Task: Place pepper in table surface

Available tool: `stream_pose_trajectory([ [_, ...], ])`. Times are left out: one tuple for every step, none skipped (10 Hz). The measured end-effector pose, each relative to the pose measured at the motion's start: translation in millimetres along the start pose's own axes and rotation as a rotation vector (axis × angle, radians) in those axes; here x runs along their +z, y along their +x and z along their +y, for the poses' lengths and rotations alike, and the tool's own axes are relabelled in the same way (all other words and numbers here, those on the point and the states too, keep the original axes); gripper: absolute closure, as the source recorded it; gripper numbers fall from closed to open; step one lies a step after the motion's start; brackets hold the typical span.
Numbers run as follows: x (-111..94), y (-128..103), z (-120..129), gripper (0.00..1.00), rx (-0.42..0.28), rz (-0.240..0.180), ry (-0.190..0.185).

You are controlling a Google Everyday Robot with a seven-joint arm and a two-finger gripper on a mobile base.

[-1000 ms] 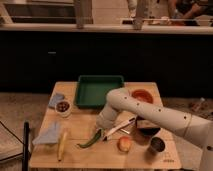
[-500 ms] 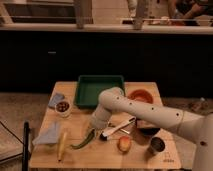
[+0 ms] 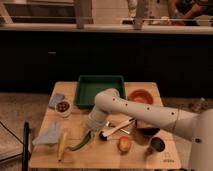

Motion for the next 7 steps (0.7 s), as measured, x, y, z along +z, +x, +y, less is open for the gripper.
stream_pose_trajectory([
  [1.4, -0.1, -0.9, 0.23, -0.002, -0.002, -0.001],
  [3.2, -1.2, -2.6, 0.20, -0.008, -0.004, -0.005],
  [4.3, -2.1, -4.2, 0.20, -0.014, -0.005, -0.007],
  [4.7, -2.1, -4.9, 0.20, -0.018, -0.005, -0.008],
  [4.7, -1.7, -5.2, 0.20, -0.019, -0.005, -0.009],
  [5.0, -1.4, -5.8, 0.20, -0.021, -0.006, -0.011],
  [6.2, -1.7, -7.5, 0.20, -0.025, -0.010, -0.015],
])
